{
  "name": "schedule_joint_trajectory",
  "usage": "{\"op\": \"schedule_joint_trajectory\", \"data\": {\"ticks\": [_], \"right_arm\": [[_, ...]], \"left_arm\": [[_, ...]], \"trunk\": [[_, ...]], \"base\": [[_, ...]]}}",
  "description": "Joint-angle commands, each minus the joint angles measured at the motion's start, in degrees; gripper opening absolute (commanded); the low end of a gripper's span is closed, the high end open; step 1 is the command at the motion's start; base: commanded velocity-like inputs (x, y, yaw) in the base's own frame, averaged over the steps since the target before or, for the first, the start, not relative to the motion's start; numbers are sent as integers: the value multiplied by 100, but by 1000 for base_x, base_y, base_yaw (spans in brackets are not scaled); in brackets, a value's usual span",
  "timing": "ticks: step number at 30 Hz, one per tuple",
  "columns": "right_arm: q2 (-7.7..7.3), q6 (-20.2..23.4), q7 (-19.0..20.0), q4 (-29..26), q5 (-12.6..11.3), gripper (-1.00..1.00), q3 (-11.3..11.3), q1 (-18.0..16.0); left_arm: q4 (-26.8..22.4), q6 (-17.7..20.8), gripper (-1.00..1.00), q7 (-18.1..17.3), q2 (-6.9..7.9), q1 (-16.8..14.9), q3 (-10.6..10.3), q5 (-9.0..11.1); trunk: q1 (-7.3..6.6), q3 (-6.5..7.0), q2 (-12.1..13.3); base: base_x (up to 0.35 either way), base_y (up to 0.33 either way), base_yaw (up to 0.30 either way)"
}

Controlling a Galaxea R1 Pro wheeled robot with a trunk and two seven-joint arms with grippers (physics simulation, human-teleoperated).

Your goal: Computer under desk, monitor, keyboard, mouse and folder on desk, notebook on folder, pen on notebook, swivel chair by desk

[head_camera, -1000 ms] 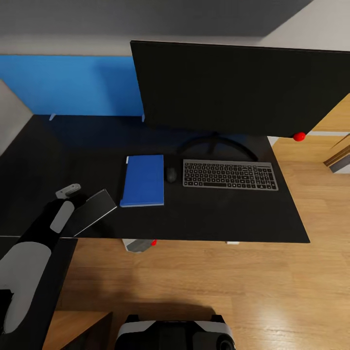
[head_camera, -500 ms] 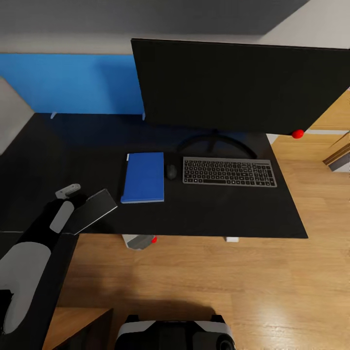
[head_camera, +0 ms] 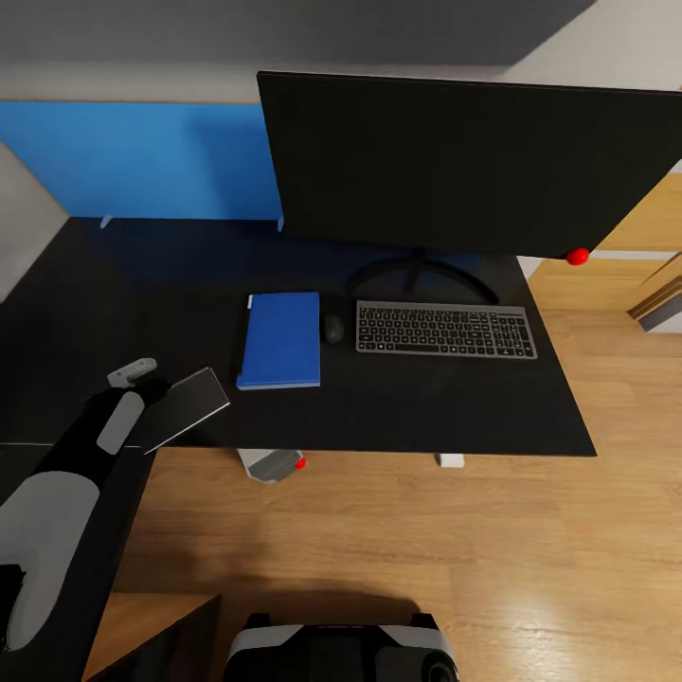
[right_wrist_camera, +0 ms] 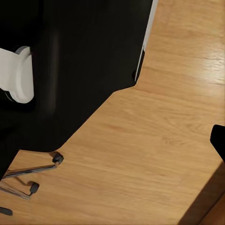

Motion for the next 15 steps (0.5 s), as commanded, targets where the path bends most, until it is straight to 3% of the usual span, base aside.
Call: {"op": "schedule_joint_trajectory", "data": {"ticks": [1, 15], "right_arm": [[-7, -10, 10, -7, -47, 100, 19, 3], [-27, -6, 10, -6, -45, 100, 19, -3]], "left_arm": [[24, 64, 100, 36, 3, 2, -14, 74], [-409, 144, 100, 53, 66, 18, -5, 74]], "trunk": [[5, -8, -7], [5, -8, -7]], "base": [[-5, 0, 0], [-1, 0, 0]]}}
